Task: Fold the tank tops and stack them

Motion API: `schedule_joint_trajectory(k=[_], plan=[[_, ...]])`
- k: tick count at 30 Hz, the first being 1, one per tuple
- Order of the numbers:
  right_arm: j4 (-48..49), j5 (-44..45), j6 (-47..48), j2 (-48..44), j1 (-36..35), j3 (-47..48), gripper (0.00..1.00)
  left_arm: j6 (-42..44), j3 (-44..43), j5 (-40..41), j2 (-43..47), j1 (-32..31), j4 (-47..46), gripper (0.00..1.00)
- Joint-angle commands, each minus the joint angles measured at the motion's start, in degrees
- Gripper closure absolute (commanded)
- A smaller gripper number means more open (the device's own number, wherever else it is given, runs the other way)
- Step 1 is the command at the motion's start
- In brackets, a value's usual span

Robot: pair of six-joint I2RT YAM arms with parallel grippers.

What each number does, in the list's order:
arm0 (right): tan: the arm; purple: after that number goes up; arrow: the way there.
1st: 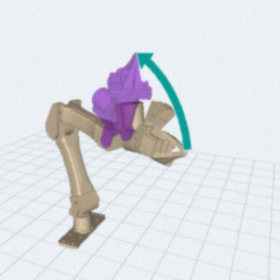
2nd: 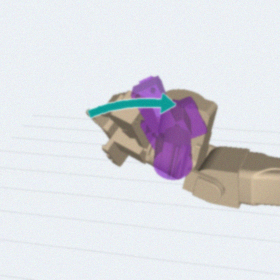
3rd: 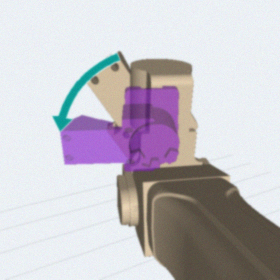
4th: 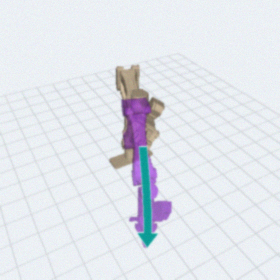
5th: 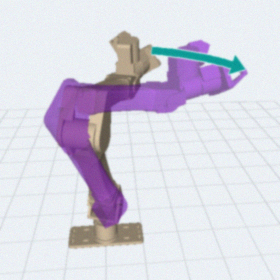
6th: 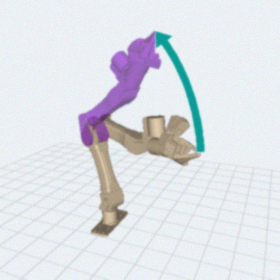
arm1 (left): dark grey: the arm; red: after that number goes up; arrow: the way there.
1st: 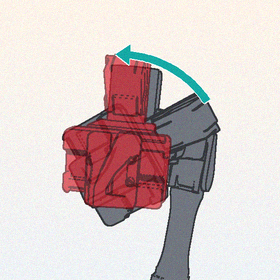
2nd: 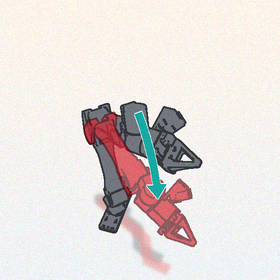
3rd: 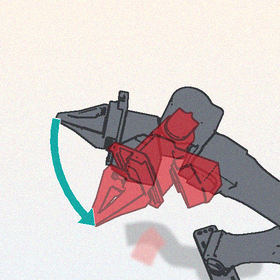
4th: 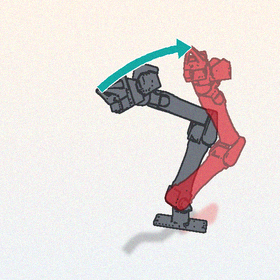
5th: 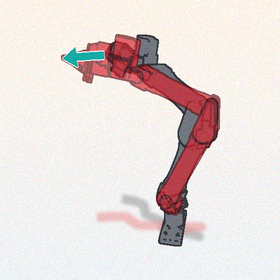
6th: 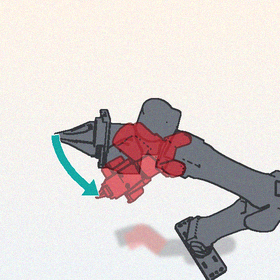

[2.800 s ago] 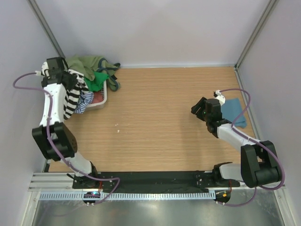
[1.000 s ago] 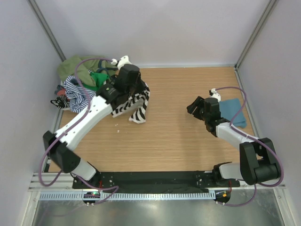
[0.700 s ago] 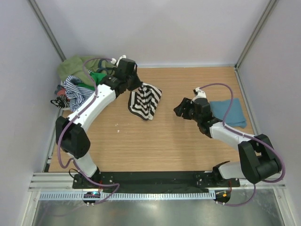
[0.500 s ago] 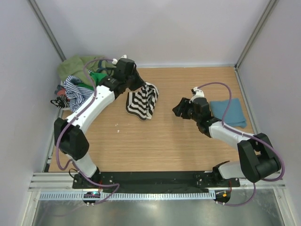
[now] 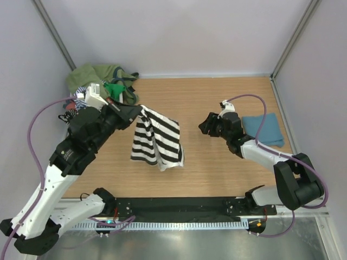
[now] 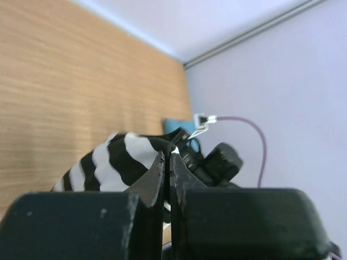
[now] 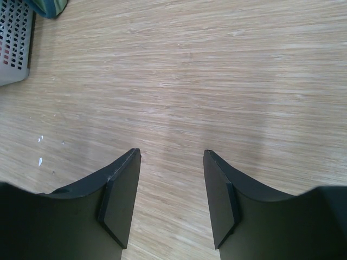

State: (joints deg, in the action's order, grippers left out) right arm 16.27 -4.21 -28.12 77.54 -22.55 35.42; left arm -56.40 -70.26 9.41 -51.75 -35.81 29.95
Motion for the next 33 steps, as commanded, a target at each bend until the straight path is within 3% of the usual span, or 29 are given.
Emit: schedule_joint_trajectory(k=[1,2,5,8,9,10,12,17,21,26,29,33], plan=[[3.0,0.8,1.1,-0.5,-0.3,1.8,0.44,-0.9,-1.2,3.1,-4.6,0.2,-2.5,1.00],[2.9,0.9,1.1,-0.5,-0.4,1.8,0.44,-0.5,-2.2,2.3,-6.9,0.2,-3.2,1.00],[2.6,1.3,1.5,-0.5,-0.3,1.8,0.45,2.4,-7.8,-2.3,-18.9,1.0,-6.6,0.87],[2.9,0.4,1.7,-1.0,-0.3,1.5,0.44,5.2,-17.3,-9.2,-33.3,4.3,-2.7,0.33],[3.1,-0.4,1.8,-1.2,-0.4,1.4,0.44,5.6,-20.6,-11.5,-36.5,5.4,4.7,0.23],[4.0,-1.5,1.9,-1.2,-0.5,1.3,0.44,7.6,-25.8,-13.3,-40.8,6.8,7.9,0.23],[5.1,-4.8,2.5,-1.2,-1.0,1.3,0.44,9.8,-26.9,-13.3,-41.3,7.0,10.0,0.23],[6.3,-13.6,4.1,3.6,-4.9,4.8,0.44,13.1,-14.7,-6.0,-30.4,7.1,4.4,0.22],[1.0,-15.7,7.5,9.6,-9.9,10.3,0.44,14.9,-4.7,-1.3,-23.3,7.1,4.8,0.23],[-3.3,-14.6,7.0,14.7,-17.3,15.2,0.51,15.3,5.8,0.9,-16.1,7.2,4.5,0.30],[-6.8,-8.5,3.7,14.1,-22.8,17.1,0.56,14.8,12.5,0.4,-11.4,7.2,4.5,0.33],[-14.1,0.5,-2.9,12.6,-29.1,17.0,0.49,12.9,21.4,-2.1,-5.0,7.2,4.1,0.32]])
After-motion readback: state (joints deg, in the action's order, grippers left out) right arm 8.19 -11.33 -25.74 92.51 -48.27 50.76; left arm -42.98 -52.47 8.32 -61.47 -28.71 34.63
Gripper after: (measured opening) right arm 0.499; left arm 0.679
